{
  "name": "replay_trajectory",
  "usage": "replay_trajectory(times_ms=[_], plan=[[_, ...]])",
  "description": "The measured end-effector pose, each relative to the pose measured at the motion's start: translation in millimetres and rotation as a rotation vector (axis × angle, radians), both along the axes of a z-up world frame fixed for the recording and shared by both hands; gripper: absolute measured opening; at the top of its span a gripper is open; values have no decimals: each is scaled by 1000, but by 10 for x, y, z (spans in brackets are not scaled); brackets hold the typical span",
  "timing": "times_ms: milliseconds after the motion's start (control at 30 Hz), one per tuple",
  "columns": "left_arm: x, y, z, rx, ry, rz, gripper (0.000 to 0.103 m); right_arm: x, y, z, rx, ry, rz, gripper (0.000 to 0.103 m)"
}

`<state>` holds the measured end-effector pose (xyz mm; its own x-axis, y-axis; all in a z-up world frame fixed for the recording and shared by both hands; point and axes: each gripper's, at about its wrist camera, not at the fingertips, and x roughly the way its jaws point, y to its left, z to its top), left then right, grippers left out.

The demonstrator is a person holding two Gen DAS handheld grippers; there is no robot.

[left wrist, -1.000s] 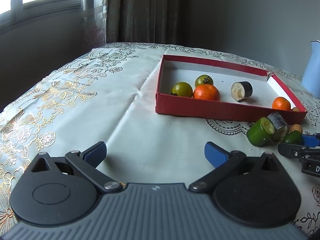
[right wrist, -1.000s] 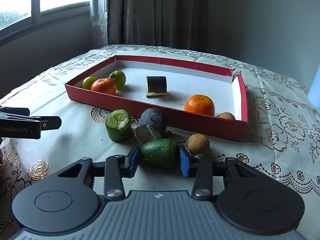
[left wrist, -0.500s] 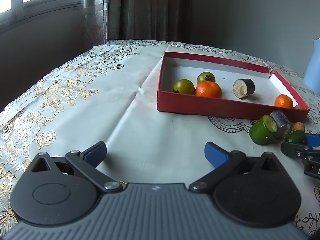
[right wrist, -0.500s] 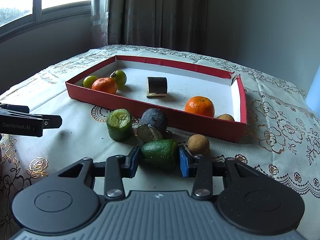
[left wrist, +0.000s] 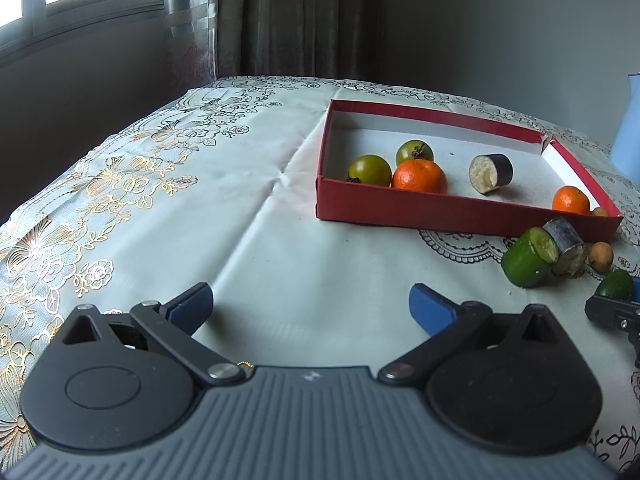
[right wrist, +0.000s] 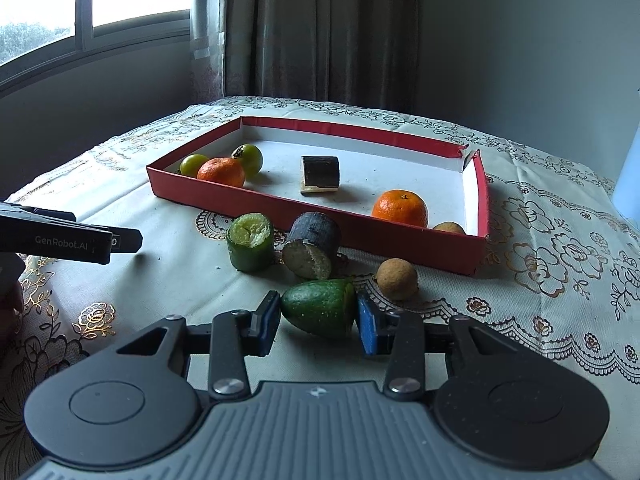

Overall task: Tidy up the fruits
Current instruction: 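Lift the avocado with the right gripper and carry it over the tray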

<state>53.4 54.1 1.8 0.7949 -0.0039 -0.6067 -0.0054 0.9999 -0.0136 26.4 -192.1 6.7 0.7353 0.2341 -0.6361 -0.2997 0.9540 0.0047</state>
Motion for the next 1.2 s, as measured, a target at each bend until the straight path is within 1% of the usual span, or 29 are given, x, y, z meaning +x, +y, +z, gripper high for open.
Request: replay_trajectory(times_ms=[300, 533, 800, 1000, 1200], plan=[[1, -17, -9, 10, 2, -1, 103, -114, -227, 44, 25, -28, -53, 39], [9, -24, -15, 20, 9, -1, 103, -91, -323, 105, 41, -54, -70, 39], [12, -24, -19, 23, 13, -1, 103, -25, -341, 223, 53, -101, -77, 39], [12, -24, -20, 23, 14, -1, 103, 65, -276, 331, 43, -135, -71, 39], [24, -13, -31, 15, 19, -1, 103, 140, -196, 368, 39, -150, -66, 39]])
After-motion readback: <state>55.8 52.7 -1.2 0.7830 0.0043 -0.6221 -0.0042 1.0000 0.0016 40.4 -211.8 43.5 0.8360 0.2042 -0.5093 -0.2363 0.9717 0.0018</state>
